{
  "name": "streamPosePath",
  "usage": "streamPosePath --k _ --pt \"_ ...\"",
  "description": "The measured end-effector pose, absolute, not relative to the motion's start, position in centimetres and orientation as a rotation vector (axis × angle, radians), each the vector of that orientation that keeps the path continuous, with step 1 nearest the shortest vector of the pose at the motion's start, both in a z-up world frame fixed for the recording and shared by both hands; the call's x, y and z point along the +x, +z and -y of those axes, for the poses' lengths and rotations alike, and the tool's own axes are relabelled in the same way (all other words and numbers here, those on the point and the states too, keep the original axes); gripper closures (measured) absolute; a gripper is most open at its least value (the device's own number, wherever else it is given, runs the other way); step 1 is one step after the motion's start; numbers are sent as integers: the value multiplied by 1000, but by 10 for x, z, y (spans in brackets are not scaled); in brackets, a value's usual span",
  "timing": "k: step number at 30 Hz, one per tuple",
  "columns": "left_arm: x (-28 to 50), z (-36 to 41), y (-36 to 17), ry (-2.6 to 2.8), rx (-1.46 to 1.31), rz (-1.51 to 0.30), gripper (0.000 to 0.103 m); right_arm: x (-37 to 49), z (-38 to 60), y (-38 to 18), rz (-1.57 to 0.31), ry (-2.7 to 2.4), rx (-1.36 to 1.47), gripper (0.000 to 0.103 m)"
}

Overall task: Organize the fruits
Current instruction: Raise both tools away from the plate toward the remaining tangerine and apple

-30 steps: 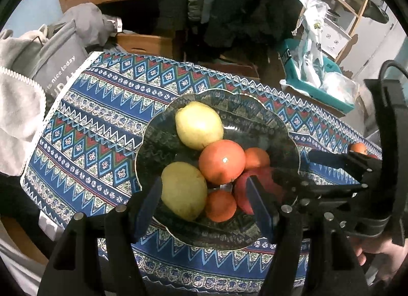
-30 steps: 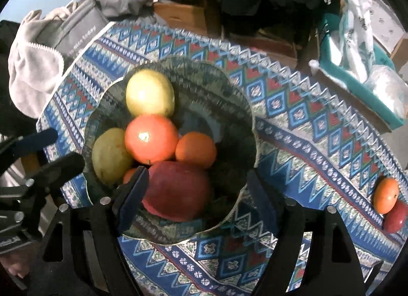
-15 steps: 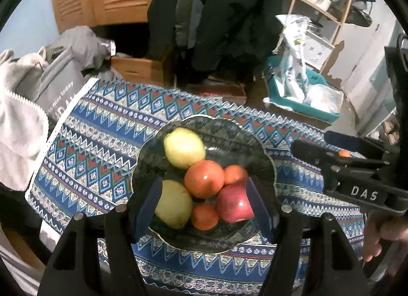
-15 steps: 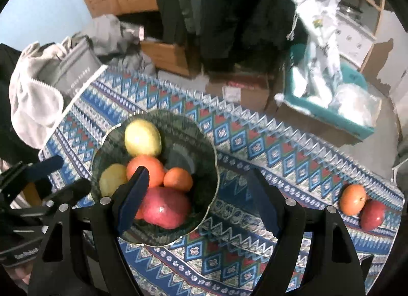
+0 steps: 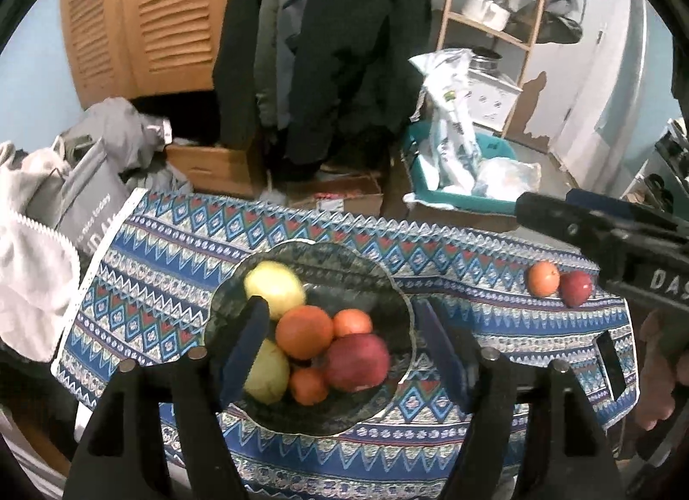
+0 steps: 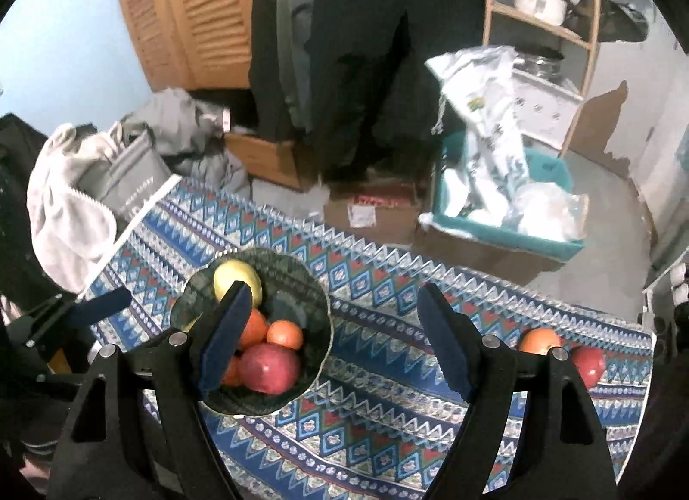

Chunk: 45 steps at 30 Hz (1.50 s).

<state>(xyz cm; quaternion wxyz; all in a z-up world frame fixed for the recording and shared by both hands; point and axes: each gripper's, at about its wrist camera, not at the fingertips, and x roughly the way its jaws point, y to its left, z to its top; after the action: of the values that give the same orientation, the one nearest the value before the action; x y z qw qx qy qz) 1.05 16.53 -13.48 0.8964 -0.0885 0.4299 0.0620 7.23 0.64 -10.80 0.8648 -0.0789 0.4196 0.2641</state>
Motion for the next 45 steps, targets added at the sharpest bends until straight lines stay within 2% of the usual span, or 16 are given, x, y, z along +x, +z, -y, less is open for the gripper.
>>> streamPosePath --k 5,8,11,13,18,22,45 --pt "8 -149 -117 101 -163 -853 28 63 15 -81 -822 541 -139 23" --pt "6 -140 -106 79 -164 -826 22 55 27 -67 -790 533 -129 23" --pt "3 -132 -93 72 -149 -796 21 48 35 -57 -760 525 -130 23" --pt "0 -125 -85 68 -136 -776 15 42 42 -52 -742 516 -130 23" --pt "-5 -112 -70 53 -111 -737 14 30 61 -42 -710 498 -116 23" --pt "-6 -103 -64 49 -102 -722 8 26 77 -38 -698 477 -104 23" --pt "13 -32 -60 -37 -71 -728 7 20 185 -34 -664 295 -46 23"
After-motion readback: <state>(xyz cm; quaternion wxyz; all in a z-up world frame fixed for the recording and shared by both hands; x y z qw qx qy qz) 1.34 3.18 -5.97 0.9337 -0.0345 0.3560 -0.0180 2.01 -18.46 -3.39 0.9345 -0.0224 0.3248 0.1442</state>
